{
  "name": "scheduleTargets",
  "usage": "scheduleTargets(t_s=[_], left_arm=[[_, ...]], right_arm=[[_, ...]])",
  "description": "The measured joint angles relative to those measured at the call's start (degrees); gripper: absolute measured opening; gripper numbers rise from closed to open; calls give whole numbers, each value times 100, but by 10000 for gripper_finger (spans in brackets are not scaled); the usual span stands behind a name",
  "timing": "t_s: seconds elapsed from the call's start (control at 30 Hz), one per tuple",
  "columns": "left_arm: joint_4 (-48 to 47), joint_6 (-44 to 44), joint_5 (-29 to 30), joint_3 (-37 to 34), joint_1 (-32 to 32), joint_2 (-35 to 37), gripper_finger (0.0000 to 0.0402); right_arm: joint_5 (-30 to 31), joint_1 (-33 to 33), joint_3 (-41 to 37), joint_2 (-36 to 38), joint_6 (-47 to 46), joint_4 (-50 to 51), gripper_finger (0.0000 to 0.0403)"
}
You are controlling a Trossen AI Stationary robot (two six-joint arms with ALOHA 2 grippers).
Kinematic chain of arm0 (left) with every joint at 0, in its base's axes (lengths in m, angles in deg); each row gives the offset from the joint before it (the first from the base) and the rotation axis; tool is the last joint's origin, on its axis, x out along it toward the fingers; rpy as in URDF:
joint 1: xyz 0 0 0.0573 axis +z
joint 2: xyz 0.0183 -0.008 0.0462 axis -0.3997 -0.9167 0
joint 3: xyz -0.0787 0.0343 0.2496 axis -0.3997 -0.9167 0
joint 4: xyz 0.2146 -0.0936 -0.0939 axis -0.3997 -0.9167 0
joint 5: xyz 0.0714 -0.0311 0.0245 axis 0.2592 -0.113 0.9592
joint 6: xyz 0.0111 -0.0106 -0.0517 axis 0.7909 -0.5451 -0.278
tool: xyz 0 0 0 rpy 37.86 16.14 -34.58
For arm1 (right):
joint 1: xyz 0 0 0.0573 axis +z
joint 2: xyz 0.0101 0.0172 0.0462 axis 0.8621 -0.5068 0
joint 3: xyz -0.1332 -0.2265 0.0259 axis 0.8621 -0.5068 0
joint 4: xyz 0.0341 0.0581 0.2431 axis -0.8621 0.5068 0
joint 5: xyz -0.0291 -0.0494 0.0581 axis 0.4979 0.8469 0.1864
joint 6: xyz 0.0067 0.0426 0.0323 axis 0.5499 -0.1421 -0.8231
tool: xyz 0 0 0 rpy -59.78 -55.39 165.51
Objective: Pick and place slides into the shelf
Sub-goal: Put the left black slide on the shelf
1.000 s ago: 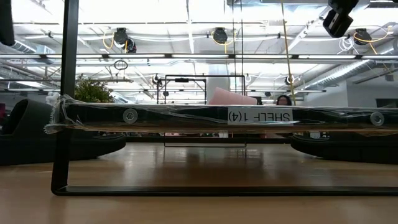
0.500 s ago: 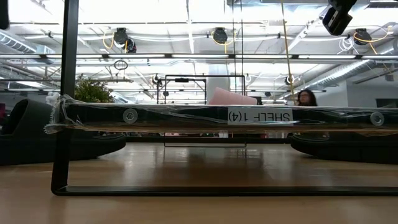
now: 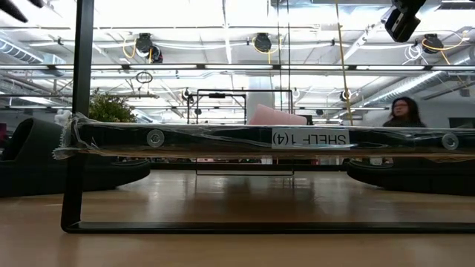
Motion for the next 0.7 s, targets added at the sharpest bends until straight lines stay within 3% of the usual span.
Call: scheduleTargets(t_s=[0.17,0.4,0.7], left_arm=[[-770,-357,-189,0,-6,-2,63],[-844,-426,-165,-107,85,-48,63],[1086,-521,-44,-1114,147,-85,63]], right_arm=[[0,0,0,0,89,0,141],[0,-1,0,1,59,0,141],[0,-2,0,2,68,0,141]])
